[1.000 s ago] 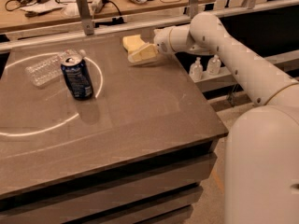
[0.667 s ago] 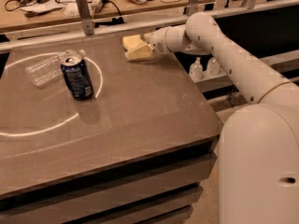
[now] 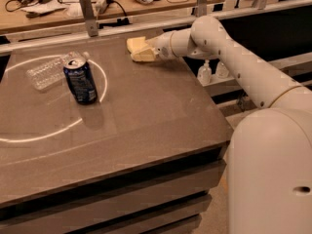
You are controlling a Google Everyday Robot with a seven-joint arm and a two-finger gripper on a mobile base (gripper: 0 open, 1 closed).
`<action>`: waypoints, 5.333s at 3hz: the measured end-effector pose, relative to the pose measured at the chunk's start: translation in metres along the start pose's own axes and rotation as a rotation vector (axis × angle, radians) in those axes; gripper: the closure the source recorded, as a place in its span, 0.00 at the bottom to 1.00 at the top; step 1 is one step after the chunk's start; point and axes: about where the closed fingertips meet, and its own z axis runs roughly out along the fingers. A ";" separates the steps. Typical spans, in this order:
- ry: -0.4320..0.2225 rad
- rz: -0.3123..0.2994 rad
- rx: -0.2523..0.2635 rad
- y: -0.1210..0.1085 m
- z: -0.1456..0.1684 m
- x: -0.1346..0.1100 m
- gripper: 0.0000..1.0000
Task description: Move sponge near pepsi can
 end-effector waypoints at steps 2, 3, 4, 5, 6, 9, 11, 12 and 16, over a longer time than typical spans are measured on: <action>-0.067 -0.087 -0.187 0.031 -0.018 -0.028 1.00; -0.134 -0.123 -0.339 0.054 -0.019 -0.055 1.00; -0.153 -0.128 -0.510 0.087 -0.033 -0.060 1.00; -0.102 -0.132 -0.674 0.122 -0.064 -0.048 1.00; -0.047 -0.124 -0.730 0.142 -0.103 -0.036 1.00; 0.051 -0.099 -0.588 0.184 -0.122 -0.006 1.00; 0.045 -0.123 -0.605 0.194 -0.107 -0.007 1.00; 0.039 -0.126 -0.632 0.198 -0.100 -0.008 0.84; 0.039 -0.113 -0.707 0.207 -0.087 -0.008 0.00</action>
Offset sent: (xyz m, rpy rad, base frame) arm -0.0662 0.0073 0.0596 0.0484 -0.0301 0.4262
